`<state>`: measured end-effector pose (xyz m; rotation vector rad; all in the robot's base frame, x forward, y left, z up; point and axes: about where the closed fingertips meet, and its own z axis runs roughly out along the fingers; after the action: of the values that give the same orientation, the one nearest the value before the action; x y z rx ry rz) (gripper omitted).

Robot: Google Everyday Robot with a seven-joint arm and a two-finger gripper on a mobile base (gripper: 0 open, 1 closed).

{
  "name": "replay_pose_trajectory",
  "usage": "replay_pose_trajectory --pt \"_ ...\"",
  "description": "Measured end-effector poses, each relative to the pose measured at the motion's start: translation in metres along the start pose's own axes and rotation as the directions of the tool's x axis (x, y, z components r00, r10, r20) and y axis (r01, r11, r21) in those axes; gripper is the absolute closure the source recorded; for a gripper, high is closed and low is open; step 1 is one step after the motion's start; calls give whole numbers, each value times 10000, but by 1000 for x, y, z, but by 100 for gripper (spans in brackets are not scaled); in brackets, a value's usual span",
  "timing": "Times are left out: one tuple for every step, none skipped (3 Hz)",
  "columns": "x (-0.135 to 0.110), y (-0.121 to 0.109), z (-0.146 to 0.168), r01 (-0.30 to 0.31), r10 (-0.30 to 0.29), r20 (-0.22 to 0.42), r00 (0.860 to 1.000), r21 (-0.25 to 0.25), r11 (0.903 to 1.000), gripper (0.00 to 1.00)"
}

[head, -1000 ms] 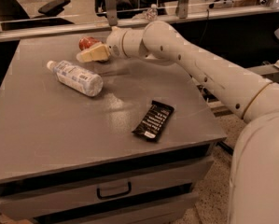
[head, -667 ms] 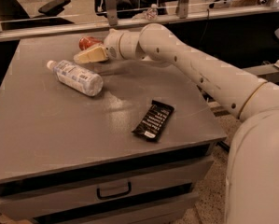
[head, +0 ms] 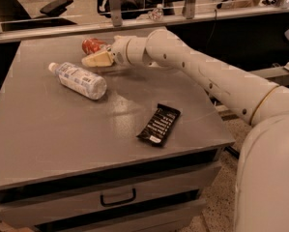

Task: Move coke can near blue plastic bottle

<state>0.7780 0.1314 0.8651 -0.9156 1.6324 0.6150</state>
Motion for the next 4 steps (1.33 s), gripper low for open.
replay_pose_trajectory --pt "6 -1 -4 -20 20 -62 10000 59 10000 39" --pt "9 -5 -12 78 -76 -157 9998 124 9999 63" --pt "11 -15 -31 282 -279 -306 9991 92 9996 87" --pt "10 -32 -66 481 -483 -195 9986 -136 9988 100"
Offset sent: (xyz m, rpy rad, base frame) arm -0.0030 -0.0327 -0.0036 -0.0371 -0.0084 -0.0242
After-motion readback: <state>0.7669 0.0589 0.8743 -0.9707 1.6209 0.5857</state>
